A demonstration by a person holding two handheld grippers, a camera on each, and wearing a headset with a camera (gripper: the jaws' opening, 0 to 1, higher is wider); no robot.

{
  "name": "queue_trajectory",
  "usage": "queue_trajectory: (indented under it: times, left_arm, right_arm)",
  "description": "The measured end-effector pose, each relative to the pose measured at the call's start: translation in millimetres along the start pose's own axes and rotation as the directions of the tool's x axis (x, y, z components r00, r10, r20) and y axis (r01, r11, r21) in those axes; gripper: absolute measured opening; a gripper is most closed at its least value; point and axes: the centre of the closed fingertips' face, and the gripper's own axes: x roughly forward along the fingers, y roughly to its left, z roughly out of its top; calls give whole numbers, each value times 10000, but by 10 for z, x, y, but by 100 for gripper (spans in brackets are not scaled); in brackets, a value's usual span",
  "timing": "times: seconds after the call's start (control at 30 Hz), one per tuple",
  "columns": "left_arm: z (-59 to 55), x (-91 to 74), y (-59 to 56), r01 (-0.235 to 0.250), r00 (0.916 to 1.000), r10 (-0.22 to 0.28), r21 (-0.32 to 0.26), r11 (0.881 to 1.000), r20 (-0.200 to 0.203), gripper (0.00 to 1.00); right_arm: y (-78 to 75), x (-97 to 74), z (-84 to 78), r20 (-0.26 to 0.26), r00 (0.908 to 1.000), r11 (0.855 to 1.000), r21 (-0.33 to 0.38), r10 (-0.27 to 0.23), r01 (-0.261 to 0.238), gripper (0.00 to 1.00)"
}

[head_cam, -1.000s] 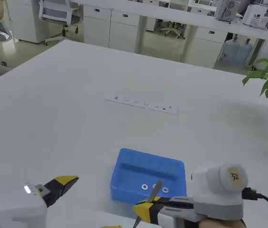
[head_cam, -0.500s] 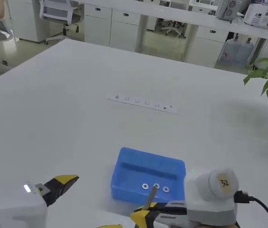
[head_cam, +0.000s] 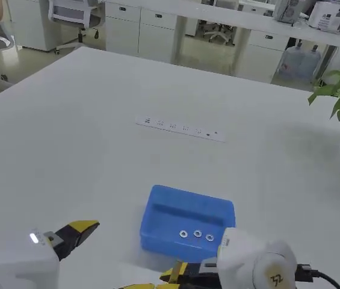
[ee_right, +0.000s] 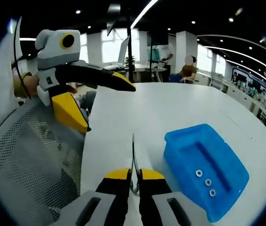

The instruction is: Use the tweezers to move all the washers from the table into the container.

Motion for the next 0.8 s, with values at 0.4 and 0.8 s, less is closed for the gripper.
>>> queue_trajectory:
  times: [0.4,0.8]
  left_arm:
    - [5,-2,6,8,10000,-8,-16,10000,43,69]
    - [3,-2,-1,22,10000,-22,-10,10000,37,69]
  right_arm:
    - [-252,-189,287,1029,9940,9891,1454,-367,214,3]
    - [-644,-310,638,1787,9802,9848,1649,-847,550,3]
